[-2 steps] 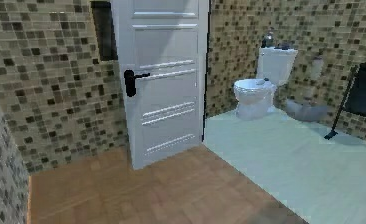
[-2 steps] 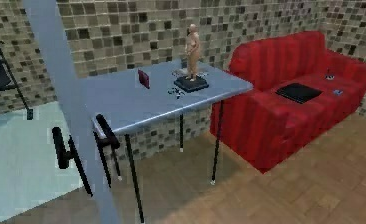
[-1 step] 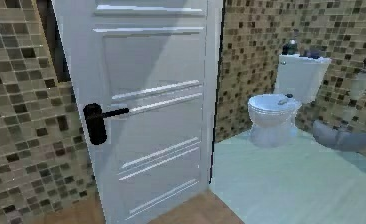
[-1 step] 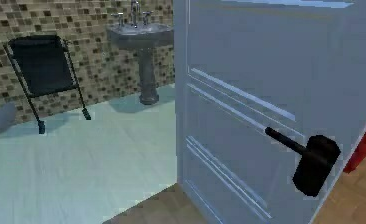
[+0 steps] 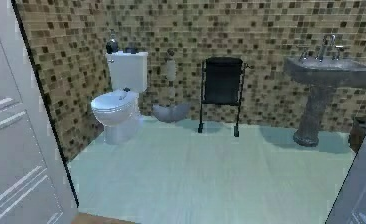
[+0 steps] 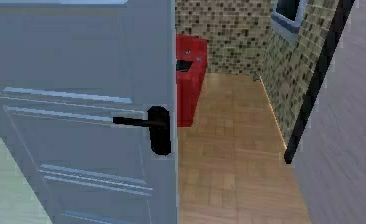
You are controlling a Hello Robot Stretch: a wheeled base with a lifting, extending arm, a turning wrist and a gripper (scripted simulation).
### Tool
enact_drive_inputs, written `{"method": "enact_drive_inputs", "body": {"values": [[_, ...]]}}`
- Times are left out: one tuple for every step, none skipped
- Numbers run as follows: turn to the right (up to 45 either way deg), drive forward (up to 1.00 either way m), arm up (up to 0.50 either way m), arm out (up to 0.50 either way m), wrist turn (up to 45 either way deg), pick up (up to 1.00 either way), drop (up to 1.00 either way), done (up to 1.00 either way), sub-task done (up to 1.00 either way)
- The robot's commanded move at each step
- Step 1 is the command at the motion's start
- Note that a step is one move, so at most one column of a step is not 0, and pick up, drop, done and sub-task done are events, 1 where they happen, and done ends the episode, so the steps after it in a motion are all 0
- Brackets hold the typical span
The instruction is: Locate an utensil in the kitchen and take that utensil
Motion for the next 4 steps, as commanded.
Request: {"method": "enact_drive_inputs", "body": {"values": [[27.0,0.0,0.0,0.0,0.0,0.0,0.0,0.0,0.0],[0.0,0.5,0.0,0.0,0.0,0.0,0.0,0.0,0.0],[3.0,0.0,0.0,0.0,0.0,0.0,0.0,0.0,0.0],[-3.0,0.0,0.0,0.0,0.0,0.0,0.0,0.0,0.0]]}}
